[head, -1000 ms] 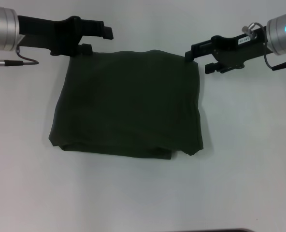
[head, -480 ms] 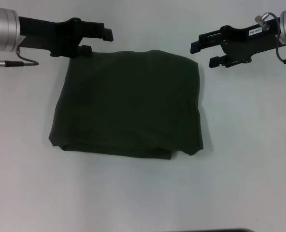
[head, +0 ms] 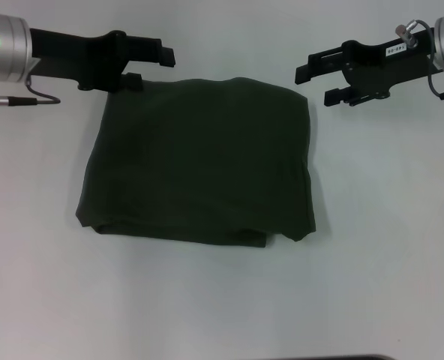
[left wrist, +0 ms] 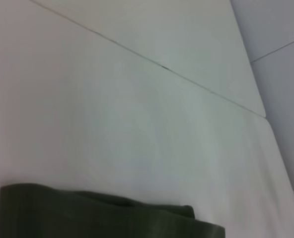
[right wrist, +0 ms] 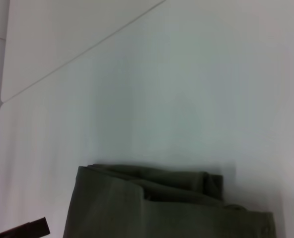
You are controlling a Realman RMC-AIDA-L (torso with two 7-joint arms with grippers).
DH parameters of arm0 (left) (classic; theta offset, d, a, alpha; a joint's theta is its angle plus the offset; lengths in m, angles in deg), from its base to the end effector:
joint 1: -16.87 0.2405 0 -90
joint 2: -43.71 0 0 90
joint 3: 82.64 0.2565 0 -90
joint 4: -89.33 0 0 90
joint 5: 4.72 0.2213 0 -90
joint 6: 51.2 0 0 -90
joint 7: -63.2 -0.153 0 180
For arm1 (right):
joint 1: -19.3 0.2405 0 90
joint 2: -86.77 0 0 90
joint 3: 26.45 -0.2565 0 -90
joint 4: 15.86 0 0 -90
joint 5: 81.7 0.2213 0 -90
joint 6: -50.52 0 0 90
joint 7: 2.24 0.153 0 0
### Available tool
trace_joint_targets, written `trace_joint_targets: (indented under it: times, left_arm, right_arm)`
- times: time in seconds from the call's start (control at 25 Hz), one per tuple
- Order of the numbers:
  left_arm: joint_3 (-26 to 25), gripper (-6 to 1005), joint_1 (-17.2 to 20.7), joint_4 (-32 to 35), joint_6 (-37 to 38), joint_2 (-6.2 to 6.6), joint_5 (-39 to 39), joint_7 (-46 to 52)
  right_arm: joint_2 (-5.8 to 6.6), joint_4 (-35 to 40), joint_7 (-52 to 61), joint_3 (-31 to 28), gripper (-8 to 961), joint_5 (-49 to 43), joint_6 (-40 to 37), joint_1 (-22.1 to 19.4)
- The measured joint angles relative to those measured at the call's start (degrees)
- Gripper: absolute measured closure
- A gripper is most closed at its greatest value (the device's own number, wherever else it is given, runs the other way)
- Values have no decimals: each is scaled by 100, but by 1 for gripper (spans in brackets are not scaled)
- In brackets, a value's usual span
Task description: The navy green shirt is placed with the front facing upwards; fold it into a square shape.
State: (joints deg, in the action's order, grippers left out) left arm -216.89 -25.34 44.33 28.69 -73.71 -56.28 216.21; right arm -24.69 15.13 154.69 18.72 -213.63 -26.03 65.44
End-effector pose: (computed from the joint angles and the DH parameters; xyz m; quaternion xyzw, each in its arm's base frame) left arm -0.2168 0.4135 0.0037 -0.7511 -0.6363 -0.1503 0.0920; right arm 0.2486 0.4195 0.0051 -0.6995 0.7005 0.1030 0.0971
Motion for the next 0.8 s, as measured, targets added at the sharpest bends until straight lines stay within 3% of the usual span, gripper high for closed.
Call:
trace_joint_targets:
  times: [0.28,0.56,0.8]
  left_arm:
    - [69,171,-62,17,-9,23,163,34]
    - [107,172,-129,14,40,63,205,60]
    - [81,172,-130,10,44,62,207,62]
  right_arm:
    - [-41,-51,-22,67,150,-84,221,-22]
    - [-283,-40,-43,144,150,-431,708,-18]
    - [-401,-57,-62,308,151,-438,976,49]
